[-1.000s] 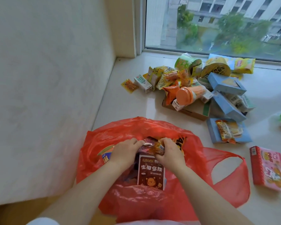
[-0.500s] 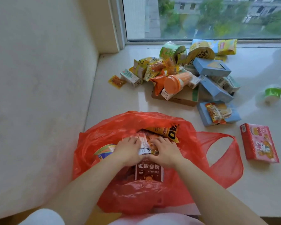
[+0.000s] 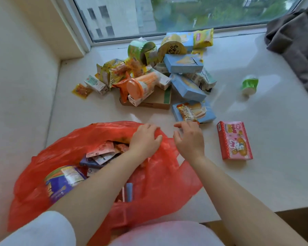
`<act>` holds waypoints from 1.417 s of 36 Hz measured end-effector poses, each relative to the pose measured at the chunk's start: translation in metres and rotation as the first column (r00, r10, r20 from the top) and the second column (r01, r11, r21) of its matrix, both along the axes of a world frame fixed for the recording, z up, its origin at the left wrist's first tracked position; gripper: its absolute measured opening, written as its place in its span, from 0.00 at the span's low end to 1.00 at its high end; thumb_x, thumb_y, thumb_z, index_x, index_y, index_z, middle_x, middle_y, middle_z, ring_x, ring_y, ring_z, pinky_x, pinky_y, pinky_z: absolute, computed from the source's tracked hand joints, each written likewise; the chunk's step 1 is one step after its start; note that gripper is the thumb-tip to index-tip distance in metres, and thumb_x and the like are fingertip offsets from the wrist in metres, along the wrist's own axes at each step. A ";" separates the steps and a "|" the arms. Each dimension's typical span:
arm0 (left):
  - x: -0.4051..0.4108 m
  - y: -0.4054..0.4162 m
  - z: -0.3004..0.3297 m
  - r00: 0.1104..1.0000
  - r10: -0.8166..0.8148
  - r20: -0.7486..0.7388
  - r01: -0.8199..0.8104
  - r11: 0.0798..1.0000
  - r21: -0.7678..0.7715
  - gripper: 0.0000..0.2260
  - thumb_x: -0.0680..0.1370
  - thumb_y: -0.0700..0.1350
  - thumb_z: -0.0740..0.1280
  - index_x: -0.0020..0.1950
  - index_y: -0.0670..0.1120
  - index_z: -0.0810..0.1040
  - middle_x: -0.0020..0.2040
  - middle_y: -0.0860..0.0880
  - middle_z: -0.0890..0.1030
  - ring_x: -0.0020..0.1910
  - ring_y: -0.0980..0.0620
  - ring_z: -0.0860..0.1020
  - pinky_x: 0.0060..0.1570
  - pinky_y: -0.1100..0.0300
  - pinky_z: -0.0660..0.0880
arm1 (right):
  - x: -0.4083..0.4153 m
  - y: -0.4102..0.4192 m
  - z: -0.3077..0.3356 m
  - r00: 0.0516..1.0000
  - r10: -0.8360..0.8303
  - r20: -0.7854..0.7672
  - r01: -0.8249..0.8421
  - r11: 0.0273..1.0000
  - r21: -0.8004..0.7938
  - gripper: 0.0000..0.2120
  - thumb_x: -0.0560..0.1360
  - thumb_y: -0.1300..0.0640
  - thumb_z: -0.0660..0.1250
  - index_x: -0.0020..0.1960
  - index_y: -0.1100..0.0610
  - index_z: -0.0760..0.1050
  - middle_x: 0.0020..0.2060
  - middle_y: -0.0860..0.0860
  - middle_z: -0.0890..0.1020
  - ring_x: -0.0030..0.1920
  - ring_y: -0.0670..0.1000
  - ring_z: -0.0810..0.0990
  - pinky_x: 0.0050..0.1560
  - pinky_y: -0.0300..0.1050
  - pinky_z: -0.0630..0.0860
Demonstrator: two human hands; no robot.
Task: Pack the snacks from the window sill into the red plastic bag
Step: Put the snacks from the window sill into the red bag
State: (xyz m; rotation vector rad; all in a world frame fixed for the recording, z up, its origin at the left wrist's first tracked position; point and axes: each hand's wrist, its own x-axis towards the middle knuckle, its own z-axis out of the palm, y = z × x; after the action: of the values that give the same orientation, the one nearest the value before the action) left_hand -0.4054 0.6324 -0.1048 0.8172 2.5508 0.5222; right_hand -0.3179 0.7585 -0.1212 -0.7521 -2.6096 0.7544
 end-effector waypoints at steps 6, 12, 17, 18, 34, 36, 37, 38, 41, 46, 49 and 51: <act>0.009 0.083 -0.010 0.992 0.043 0.122 -0.041 0.999 -0.024 0.17 0.80 0.49 0.58 0.67 0.46 0.73 0.65 0.44 0.73 0.66 0.46 0.69 0.65 0.53 0.65 | 0.028 0.084 -0.012 0.961 -0.207 0.184 0.246 0.945 -0.217 0.14 0.73 0.59 0.64 0.57 0.61 0.75 0.54 0.58 0.77 0.56 0.58 0.72 0.57 0.49 0.68; 0.010 0.137 -0.033 0.958 0.176 0.225 -0.158 0.983 -0.093 0.20 0.80 0.54 0.57 0.68 0.46 0.71 0.67 0.45 0.72 0.66 0.45 0.70 0.64 0.52 0.66 | 0.059 0.147 -0.039 0.744 -0.297 0.598 0.416 0.907 -0.067 0.31 0.70 0.49 0.67 0.69 0.58 0.64 0.67 0.58 0.66 0.67 0.59 0.64 0.63 0.53 0.66; 0.009 0.159 -0.047 0.910 0.301 0.286 -0.268 0.952 -0.151 0.24 0.79 0.54 0.61 0.73 0.46 0.63 0.70 0.43 0.66 0.68 0.44 0.67 0.63 0.51 0.66 | 0.076 0.172 -0.060 0.582 -0.256 0.772 0.454 0.889 -0.048 0.46 0.67 0.40 0.70 0.75 0.54 0.49 0.74 0.57 0.50 0.71 0.60 0.57 0.65 0.61 0.63; 0.008 0.162 -0.049 0.901 0.324 0.290 -0.290 0.945 -0.154 0.25 0.79 0.54 0.61 0.74 0.46 0.62 0.70 0.43 0.66 0.68 0.44 0.67 0.63 0.51 0.66 | 0.078 0.175 -0.065 0.570 -0.247 0.784 0.465 0.883 -0.060 0.48 0.67 0.40 0.70 0.76 0.52 0.46 0.75 0.57 0.47 0.71 0.61 0.56 0.65 0.62 0.63; -0.025 0.199 -0.089 0.686 0.595 0.419 -0.621 0.779 -0.089 0.24 0.72 0.54 0.71 0.65 0.49 0.69 0.62 0.46 0.74 0.58 0.45 0.76 0.59 0.46 0.74 | 0.044 0.225 -0.097 0.654 -0.212 0.727 0.434 0.892 -0.130 0.51 0.66 0.42 0.71 0.76 0.51 0.41 0.73 0.60 0.50 0.66 0.64 0.62 0.64 0.56 0.67; -0.029 0.199 -0.096 0.662 0.608 0.438 -0.645 0.760 -0.080 0.24 0.72 0.54 0.71 0.64 0.49 0.70 0.62 0.46 0.74 0.56 0.46 0.77 0.58 0.47 0.75 | 0.033 0.233 -0.098 0.654 -0.210 0.726 0.431 0.893 -0.130 0.51 0.66 0.42 0.71 0.76 0.51 0.41 0.73 0.60 0.50 0.67 0.64 0.61 0.64 0.55 0.66; -0.030 0.199 -0.100 0.651 0.610 0.452 -0.655 0.752 -0.070 0.24 0.71 0.55 0.72 0.64 0.49 0.70 0.61 0.46 0.74 0.56 0.46 0.77 0.58 0.47 0.75 | 0.028 0.237 -0.098 0.652 -0.208 0.729 0.429 0.894 -0.129 0.51 0.66 0.42 0.71 0.76 0.51 0.40 0.73 0.60 0.50 0.67 0.64 0.61 0.64 0.55 0.66; -0.031 0.198 -0.104 0.638 0.611 0.469 -0.662 0.746 -0.071 0.25 0.70 0.55 0.72 0.62 0.49 0.70 0.61 0.46 0.75 0.56 0.46 0.77 0.59 0.46 0.75 | 0.023 0.239 -0.099 0.650 -0.203 0.732 0.423 0.897 -0.127 0.52 0.66 0.42 0.71 0.76 0.51 0.40 0.73 0.60 0.50 0.67 0.64 0.61 0.64 0.55 0.66; -0.033 0.194 -0.110 0.573 0.602 0.556 -0.694 0.717 -0.061 0.22 0.70 0.54 0.74 0.58 0.52 0.68 0.58 0.49 0.76 0.54 0.48 0.78 0.56 0.50 0.76 | 0.010 0.241 -0.099 0.646 -0.148 0.749 0.343 0.933 -0.112 0.52 0.67 0.40 0.70 0.76 0.52 0.38 0.73 0.60 0.49 0.67 0.63 0.61 0.64 0.54 0.66; -0.036 0.184 -0.115 0.466 0.567 0.679 -0.739 0.671 -0.053 0.20 0.69 0.54 0.75 0.57 0.50 0.73 0.51 0.52 0.81 0.48 0.53 0.80 0.49 0.58 0.75 | 0.005 0.236 -0.099 0.636 -0.065 0.769 0.200 0.976 -0.082 0.53 0.67 0.39 0.68 0.76 0.53 0.36 0.73 0.61 0.47 0.68 0.63 0.60 0.65 0.54 0.65; -0.037 0.179 -0.114 0.380 0.548 0.745 -0.743 0.660 -0.107 0.21 0.68 0.55 0.75 0.56 0.49 0.76 0.52 0.49 0.83 0.49 0.50 0.82 0.53 0.55 0.76 | 0.009 0.233 -0.099 0.624 -0.050 0.780 0.163 0.984 -0.067 0.52 0.67 0.38 0.67 0.76 0.52 0.36 0.73 0.61 0.48 0.66 0.64 0.62 0.64 0.54 0.65; -0.036 0.177 -0.112 0.345 0.554 0.758 -0.743 0.655 -0.140 0.23 0.66 0.57 0.76 0.55 0.48 0.78 0.50 0.48 0.84 0.49 0.49 0.83 0.55 0.54 0.76 | 0.013 0.230 -0.098 0.617 -0.049 0.785 0.152 0.987 -0.058 0.52 0.67 0.38 0.67 0.76 0.52 0.37 0.72 0.62 0.49 0.65 0.64 0.63 0.64 0.53 0.66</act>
State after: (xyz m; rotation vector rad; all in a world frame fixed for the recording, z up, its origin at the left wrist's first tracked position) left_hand -0.4409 0.8092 -0.2169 -0.4494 1.8796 1.1453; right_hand -0.3048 0.9881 -0.2188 -1.5543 -3.2449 0.6344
